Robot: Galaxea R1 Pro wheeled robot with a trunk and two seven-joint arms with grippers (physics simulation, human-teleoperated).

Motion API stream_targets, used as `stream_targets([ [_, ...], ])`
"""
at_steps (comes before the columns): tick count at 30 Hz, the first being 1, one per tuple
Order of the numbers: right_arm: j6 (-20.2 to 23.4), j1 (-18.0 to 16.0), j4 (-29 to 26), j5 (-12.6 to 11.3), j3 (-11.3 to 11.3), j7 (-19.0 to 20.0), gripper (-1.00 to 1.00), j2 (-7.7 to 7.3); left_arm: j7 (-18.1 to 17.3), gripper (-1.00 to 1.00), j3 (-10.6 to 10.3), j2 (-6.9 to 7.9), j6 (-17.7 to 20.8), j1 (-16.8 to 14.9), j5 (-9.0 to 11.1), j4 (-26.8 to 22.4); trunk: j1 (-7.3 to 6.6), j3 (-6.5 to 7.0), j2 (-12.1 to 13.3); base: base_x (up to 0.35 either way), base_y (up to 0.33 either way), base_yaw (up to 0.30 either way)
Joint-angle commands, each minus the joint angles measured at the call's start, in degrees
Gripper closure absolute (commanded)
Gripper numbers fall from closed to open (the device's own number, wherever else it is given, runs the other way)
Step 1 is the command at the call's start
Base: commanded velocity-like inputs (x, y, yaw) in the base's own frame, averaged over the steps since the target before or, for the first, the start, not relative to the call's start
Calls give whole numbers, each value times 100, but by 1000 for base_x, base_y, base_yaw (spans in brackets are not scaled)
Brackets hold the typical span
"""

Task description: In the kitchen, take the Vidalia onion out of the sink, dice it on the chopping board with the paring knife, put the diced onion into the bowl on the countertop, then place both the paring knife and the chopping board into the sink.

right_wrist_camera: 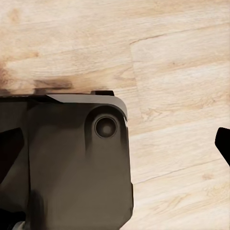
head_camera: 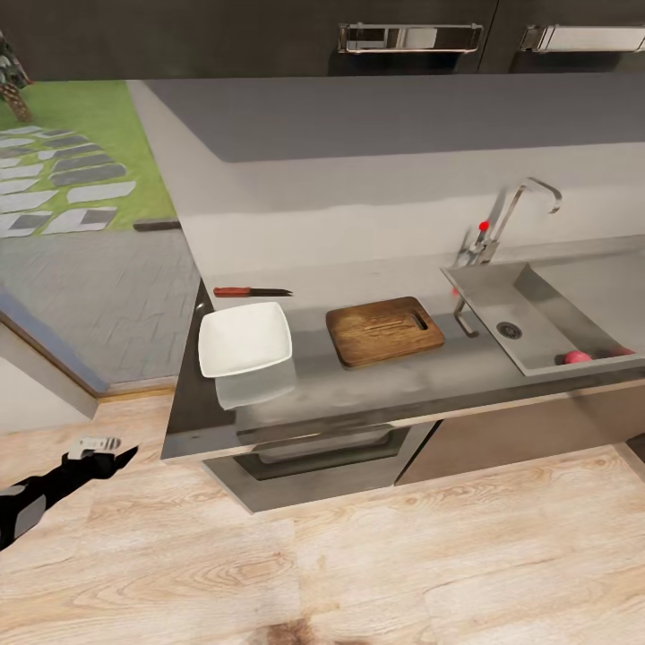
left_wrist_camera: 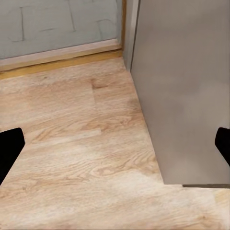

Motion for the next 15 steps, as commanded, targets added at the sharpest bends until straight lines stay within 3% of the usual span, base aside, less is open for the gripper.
stream_targets([
  [1,-6,-3,3,15,27,-49,-100,-1,0,-100,48,11,-38,-5,-54,25,3,-9,-10,0,0,0],
  [15,-6,-3,3,15,26,-49,-100,-1,-7,-100,41,41,-56,187,-54,33,3,-9,-10,0,0,0],
])
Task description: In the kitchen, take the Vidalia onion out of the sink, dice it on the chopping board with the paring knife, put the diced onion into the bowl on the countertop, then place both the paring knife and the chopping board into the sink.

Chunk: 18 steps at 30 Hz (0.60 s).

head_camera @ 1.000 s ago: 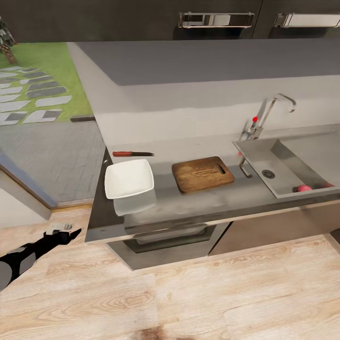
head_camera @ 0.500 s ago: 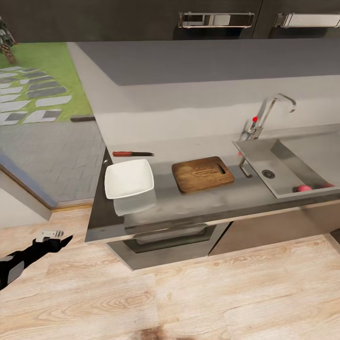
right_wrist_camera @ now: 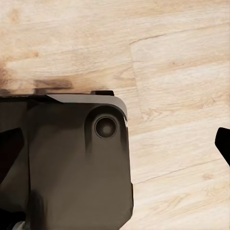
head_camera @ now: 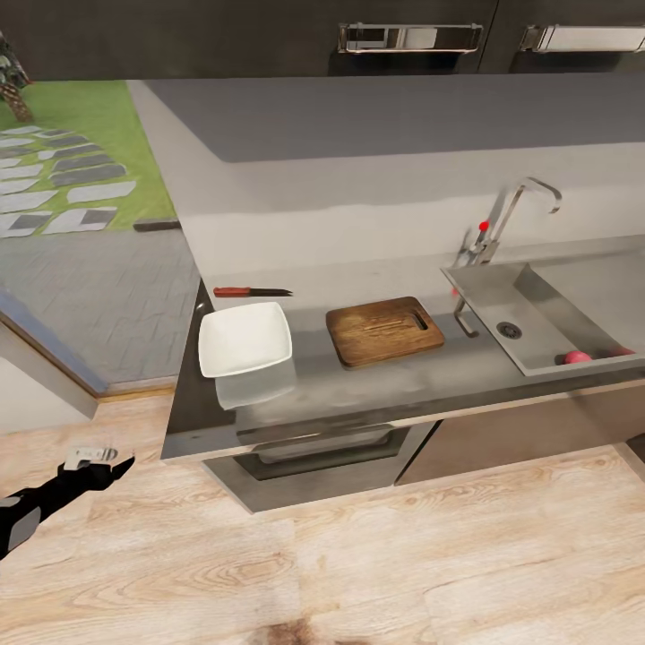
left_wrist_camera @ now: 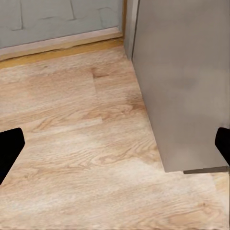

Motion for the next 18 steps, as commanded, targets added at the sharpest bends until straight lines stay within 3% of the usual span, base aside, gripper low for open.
stream_targets([
  [1,-6,-3,3,15,27,-49,-100,-1,-2,-100,52,4,-39,9,-52,24,3,-9,-10,0,0,0],
  [7,-6,-3,3,15,25,-49,-100,-4,-7,-100,52,-20,-305,204,-52,26,3,-9,-10,0,0,0],
  [11,-6,-3,3,15,27,-49,-100,-8,3,-100,52,-77,-947,421,-46,31,3,-9,-10,0,0,0],
  [18,-6,-3,3,19,25,-49,-100,-10,7,-100,52,-157,-1572,919,-43,33,3,-9,-10,0,0,0],
])
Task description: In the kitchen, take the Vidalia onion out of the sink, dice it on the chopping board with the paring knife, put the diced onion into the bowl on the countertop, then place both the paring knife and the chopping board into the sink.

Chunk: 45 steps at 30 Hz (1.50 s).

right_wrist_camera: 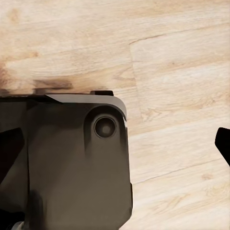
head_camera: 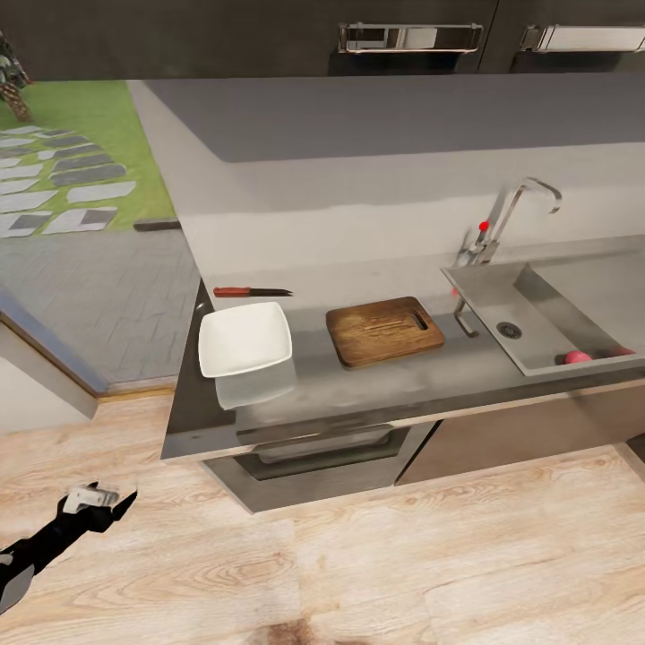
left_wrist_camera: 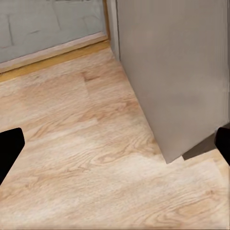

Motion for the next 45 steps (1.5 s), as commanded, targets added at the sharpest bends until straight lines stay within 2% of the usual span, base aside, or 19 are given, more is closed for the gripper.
stream_targets([
  [1,-6,-3,3,16,27,-49,-100,-1,-4,-100,53,-1,-108,36,-43,24,3,-9,-10,0,0,0],
  [5,-6,-3,3,18,27,-49,-100,-1,4,-100,53,-69,-582,304,-43,24,3,-9,-10,0,0,0],
  [13,-11,-3,3,20,25,-49,-100,-13,7,-100,53,-200,-872,701,-42,24,3,-9,-10,0,0,0],
  [18,-11,-3,3,20,22,-49,-100,-17,69,-100,53,-369,-1162,886,-38,24,3,-9,-10,0,0,0],
  [22,-14,-3,3,26,26,-49,-100,-18,564,-100,53,-539,-1255,971,-37,24,3,-9,-10,0,0,0],
  [28,-15,-3,3,28,27,-49,-100,-13,908,-100,53,-790,-1283,1089,-36,24,3,-9,-10,0,0,0],
  [38,-15,-3,3,29,27,-49,-100,-12,994,-100,53,-921,-1332,1352,-35,24,3,-9,-10,0,0,0],
  [45,-15,-3,3,29,27,-49,-100,-17,1480,-100,53,-1011,-1643,1563,-35,24,3,-9,-10,0,0,0],
])
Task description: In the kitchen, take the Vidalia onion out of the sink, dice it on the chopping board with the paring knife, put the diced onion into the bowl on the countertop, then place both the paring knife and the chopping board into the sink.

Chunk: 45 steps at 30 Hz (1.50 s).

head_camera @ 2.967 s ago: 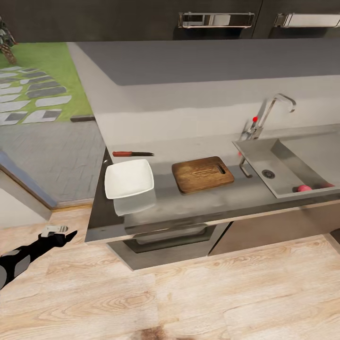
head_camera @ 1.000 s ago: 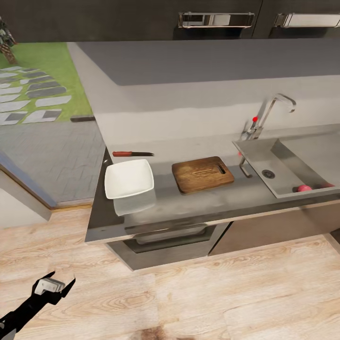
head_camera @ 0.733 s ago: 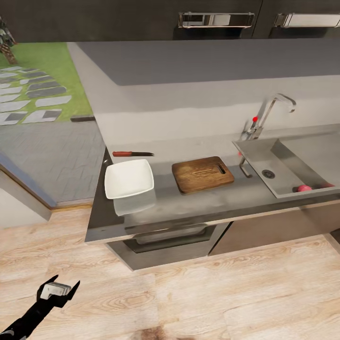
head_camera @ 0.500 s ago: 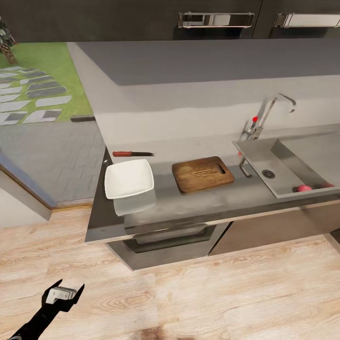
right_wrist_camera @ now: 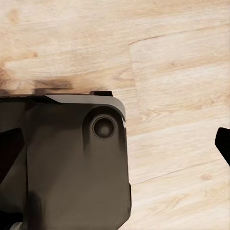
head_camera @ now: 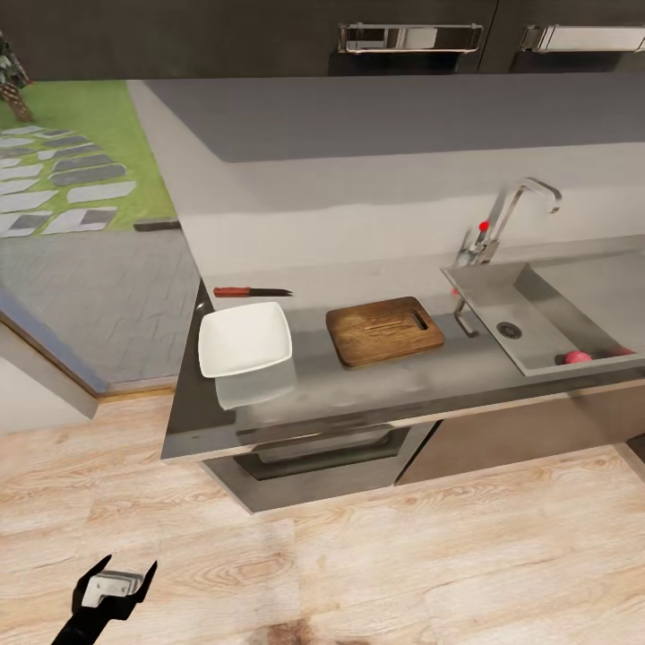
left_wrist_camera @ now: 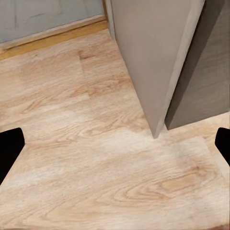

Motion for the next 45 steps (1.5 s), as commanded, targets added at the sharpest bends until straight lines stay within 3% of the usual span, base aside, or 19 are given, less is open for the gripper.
stream_targets([
  [1,-6,-3,3,17,27,-50,-100,0,115,-100,50,-34,-105,44,-37,23,3,-8,-10,0,0,0],
  [4,-6,-3,3,17,27,-50,-100,3,400,-100,50,-155,-235,166,-37,23,3,-8,-10,0,0,0],
  [13,-6,-3,3,17,27,-50,-100,2,857,-100,50,-269,-447,317,-27,21,3,-8,-10,0,0,0],
  [23,-6,-3,3,17,27,-50,-100,1,934,-100,54,-394,-834,496,-20,16,3,-8,-10,0,0,0],
  [45,-6,-3,-14,11,10,-53,-100,-1,940,-100,59,-409,-825,555,-19,14,3,-8,-10,0,30,0],
])
